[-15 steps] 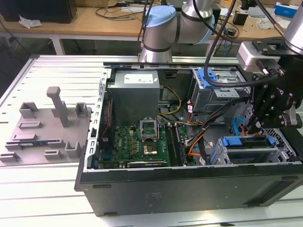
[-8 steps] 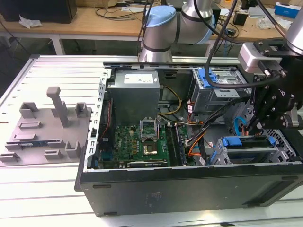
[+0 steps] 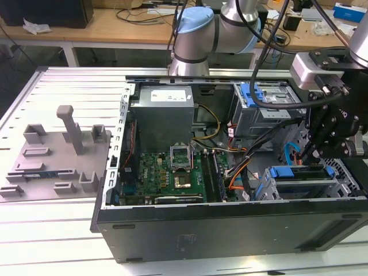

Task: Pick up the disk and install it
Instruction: 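Insert the second disk wire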

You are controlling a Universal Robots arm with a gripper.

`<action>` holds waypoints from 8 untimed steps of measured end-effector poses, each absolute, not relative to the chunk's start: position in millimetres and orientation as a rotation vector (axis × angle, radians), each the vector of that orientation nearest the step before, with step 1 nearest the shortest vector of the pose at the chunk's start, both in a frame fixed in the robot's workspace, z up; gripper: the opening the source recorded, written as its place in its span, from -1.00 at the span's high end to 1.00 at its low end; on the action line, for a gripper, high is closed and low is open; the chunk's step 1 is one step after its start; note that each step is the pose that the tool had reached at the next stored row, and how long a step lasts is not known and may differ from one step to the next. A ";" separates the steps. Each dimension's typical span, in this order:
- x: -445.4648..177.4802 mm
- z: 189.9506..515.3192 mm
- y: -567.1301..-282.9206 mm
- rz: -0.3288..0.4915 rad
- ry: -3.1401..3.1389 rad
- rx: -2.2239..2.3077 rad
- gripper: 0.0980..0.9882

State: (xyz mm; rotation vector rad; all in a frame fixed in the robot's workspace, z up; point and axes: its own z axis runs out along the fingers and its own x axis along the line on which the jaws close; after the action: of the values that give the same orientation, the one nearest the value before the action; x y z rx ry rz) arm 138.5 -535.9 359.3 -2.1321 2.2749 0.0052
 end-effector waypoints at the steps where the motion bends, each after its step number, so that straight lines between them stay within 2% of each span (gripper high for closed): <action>1: 138.5 359.2 -535.6 0.005 2.275 -2.132 0.86; 8: 138.5 357.2 -535.6 0.005 2.275 -2.132 0.86</action>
State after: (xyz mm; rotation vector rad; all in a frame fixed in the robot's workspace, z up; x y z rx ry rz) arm 138.5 -535.6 357.2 -2.1321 2.2749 0.0051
